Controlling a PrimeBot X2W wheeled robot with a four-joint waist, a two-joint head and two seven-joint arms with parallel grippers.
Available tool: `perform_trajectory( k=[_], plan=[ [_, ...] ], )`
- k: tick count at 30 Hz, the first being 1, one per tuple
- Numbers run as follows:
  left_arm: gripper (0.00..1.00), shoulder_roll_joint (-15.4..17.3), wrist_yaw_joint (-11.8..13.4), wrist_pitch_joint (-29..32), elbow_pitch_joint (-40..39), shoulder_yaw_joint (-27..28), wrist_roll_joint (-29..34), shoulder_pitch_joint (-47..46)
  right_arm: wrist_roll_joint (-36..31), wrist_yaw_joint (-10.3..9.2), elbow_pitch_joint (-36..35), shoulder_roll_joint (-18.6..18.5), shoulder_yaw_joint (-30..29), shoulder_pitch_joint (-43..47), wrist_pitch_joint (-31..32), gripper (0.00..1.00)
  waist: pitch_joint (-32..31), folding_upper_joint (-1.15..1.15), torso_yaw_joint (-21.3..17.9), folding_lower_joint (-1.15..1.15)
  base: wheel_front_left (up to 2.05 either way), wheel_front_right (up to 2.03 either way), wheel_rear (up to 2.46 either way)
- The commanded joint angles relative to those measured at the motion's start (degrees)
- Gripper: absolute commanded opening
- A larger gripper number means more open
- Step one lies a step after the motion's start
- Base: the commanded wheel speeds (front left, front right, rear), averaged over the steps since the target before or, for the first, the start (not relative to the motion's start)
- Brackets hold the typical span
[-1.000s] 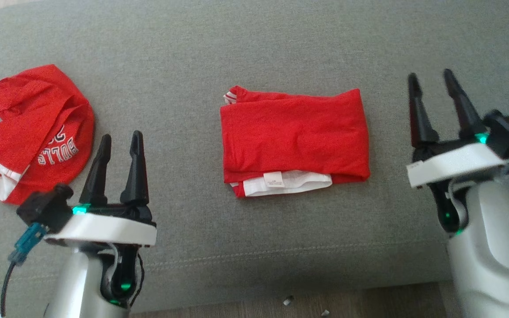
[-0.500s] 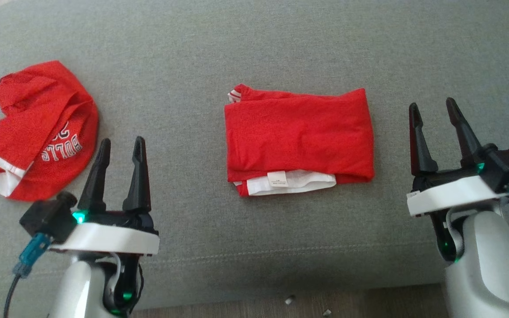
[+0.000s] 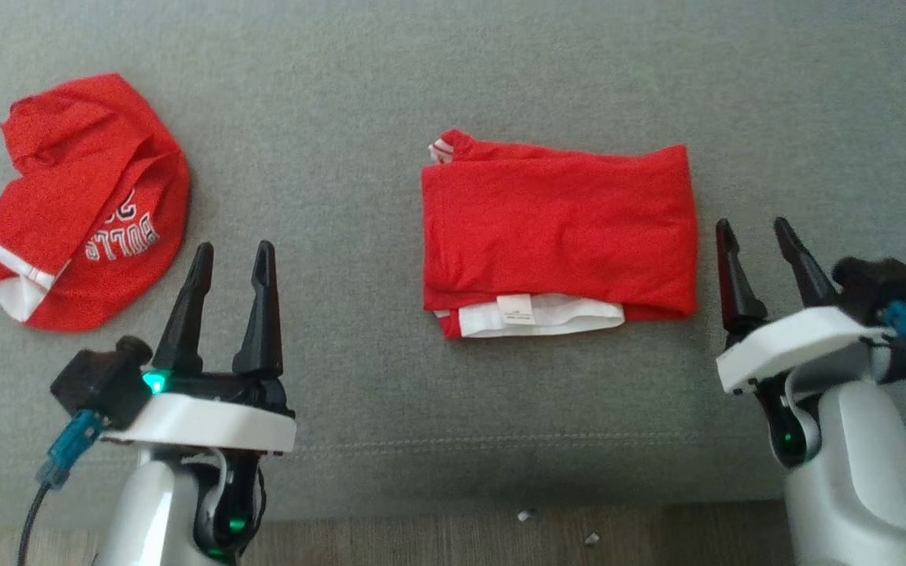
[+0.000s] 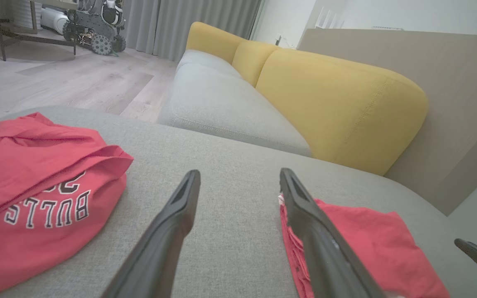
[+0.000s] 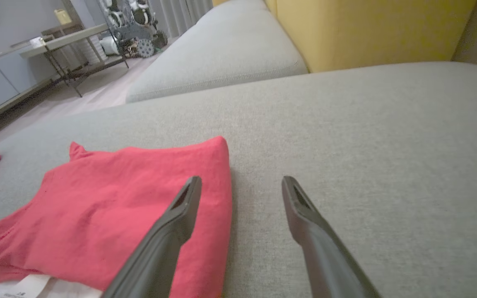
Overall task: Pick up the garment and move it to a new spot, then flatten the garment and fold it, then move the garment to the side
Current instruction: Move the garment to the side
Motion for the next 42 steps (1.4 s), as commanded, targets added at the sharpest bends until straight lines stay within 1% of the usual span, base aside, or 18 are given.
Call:
perform_trajectory(
  k=[1, 10, 15, 17, 18, 20, 22, 26, 29, 32, 36, 39, 42],
  plan=[
    [1.0, 0.5, 0.4, -0.3, -1.6, 1.8, -0.4, -2.4, -0.6, 0.36, -0.9, 0.5, 1.4, -2.9, 0.9, 1.0, 1.2, 0.0, 0.8, 0.0, 0.0, 0.0, 0.0],
    [1.0, 0.5, 0.2, -0.3, -1.2, 0.9, -0.6, -4.7, -2.4, 0.36, 4.8, 1.5, -0.4, -7.0, 2.7, 1.0, 5.3, 0.0, 3.7, 0.0, 0.0, 0.0, 0.0],
    [1.0, 0.5, 0.3, -0.3, -1.1, 0.7, -0.7, -5.1, -2.0, 0.36, 7.4, 1.7, -0.5, -7.9, 3.4, 1.0, 6.0, 0.0, 4.3, 0.0, 0.0, 0.0, 0.0],
    [1.0, 0.5, 0.4, -0.3, -1.0, 0.9, -0.6, -5.2, -1.9, 0.36, 8.4, 1.8, -0.4, -8.3, 3.3, 0.05, 6.2, 0.0, 4.5, 0.0, 0.0, 0.0, 0.0],
    [1.0, 0.5, 0.4, -0.3, -1.0, 1.0, -0.6, -5.3, -1.7, 0.36, 8.8, 1.8, -0.9, -8.5, 3.1, 0.0, 6.3, 0.0, 4.5, 0.0, 0.0, 0.0, 0.0],
    [1.0, 0.5, 0.5, -0.3, -1.1, 1.2, -1.0, -5.7, 0.1, 0.36, 9.7, 2.0, -1.5, -8.9, 3.3, 0.0, 6.4, 0.0, 4.5, 0.0, 0.0, 0.0, 0.0],
    [1.0, 0.5, 0.6, -0.3, -1.2, 1.4, -2.8, -6.1, -0.8, 0.36, 10.2, 2.0, -0.4, -9.8, 2.8, 0.0, 6.4, 0.0, 4.2, 0.0, 0.0, 0.0, 0.0],
    [1.0, 0.5, 0.6, -0.3, -1.5, 1.5, -3.3, -6.9, -2.8, 0.36, 10.1, 0.7, 1.1, -11.1, 1.6, 0.0, 6.0, 0.0, 3.3, 0.0, 0.0, 0.0, 0.0],
    [1.0, 0.5, 0.5, -0.3, -1.9, 1.8, -3.1, -7.1, -3.0, 0.36, 9.4, -0.1, 2.1, -12.2, 0.8, 0.0, 5.4, 0.0, 2.2, 0.0, 0.0, 0.0, 0.0],
    [1.0, 0.5, 0.4, -0.3, -2.3, 1.9, -2.8, -7.2, -4.0, 0.36, 7.7, -2.3, 4.2, -13.8, 0.8, 0.0, 5.3, 0.0, 1.0, 0.0, 0.0, 0.0, 0.0],
    [1.0, 0.5, 0.2, -0.3, -3.0, 2.4, -2.3, -8.0, -4.3, 0.36, 4.6, -6.5, 7.8, -16.5, 1.9, 0.0, 6.2, 0.0, -1.1, 0.0, 0.0, 0.0, 0.0],
    [1.0, 0.5, -0.3, -0.3, -3.1, 2.6, -0.9, -9.1, -3.5, 0.36, 2.5, -10.1, 10.0, -19.0, 3.1, 0.0, 7.4, 0.0, -2.9, 0.0, 0.0, 0.0, 0.0],
    [1.0, 0.5, -0.7, -0.3, -3.2, 2.9, 0.2, -10.3, -1.3, 0.36, 1.6, -13.5, 10.6, -21.3, 4.5, 0.0, 8.5, 0.0, -4.7, 0.0, 0.0, 0.0, 0.0]
  ],
)
